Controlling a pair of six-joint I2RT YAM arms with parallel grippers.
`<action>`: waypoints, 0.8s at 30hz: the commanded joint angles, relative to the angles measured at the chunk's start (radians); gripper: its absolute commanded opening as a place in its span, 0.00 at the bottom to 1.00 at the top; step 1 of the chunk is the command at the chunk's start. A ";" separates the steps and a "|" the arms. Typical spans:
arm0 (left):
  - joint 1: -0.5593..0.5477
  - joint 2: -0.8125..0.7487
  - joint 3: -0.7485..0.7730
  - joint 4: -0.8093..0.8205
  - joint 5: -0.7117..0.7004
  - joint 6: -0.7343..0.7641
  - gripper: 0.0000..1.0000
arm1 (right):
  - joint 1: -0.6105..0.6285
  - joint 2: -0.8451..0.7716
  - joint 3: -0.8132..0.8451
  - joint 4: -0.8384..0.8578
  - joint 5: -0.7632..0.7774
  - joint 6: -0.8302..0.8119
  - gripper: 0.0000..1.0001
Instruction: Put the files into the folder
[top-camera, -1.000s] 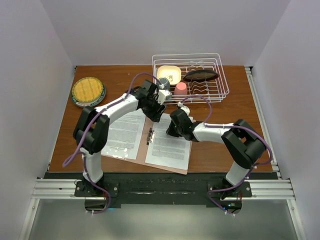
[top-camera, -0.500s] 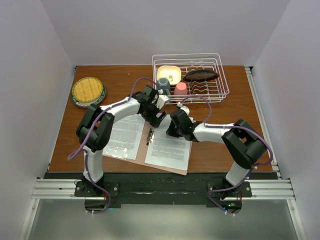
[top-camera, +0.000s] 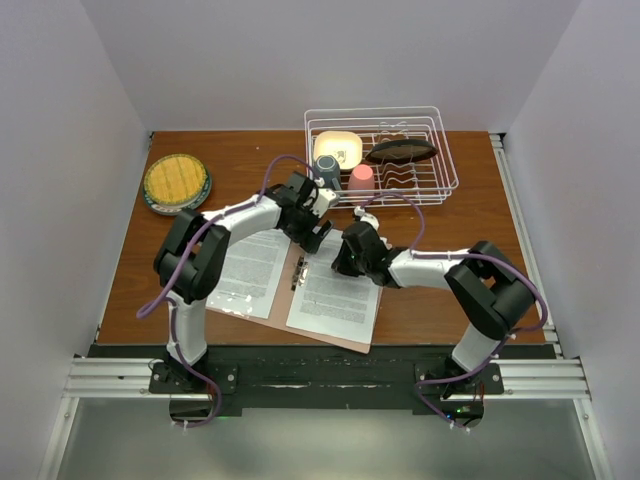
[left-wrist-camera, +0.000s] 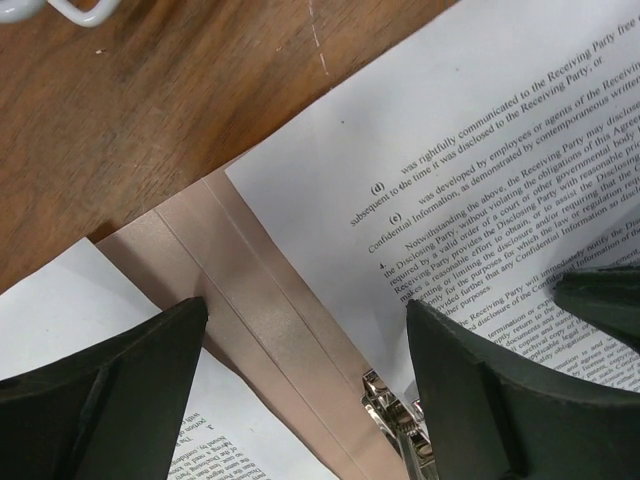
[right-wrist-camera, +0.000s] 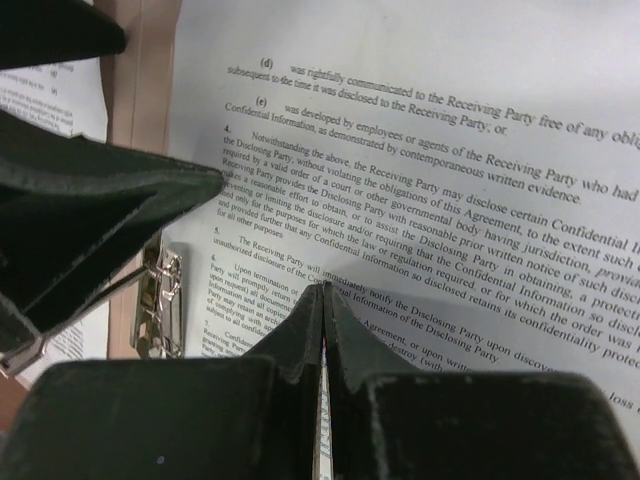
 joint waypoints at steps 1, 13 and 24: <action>-0.008 0.039 0.026 -0.040 0.014 -0.042 0.84 | 0.014 -0.050 -0.066 -0.020 -0.029 -0.074 0.00; -0.034 0.039 -0.008 -0.046 -0.045 -0.048 0.78 | 0.027 -0.267 -0.070 0.141 -0.039 -0.149 0.00; -0.051 0.038 -0.012 -0.045 -0.066 -0.048 0.76 | 0.100 -0.362 -0.218 0.356 -0.054 -0.241 0.00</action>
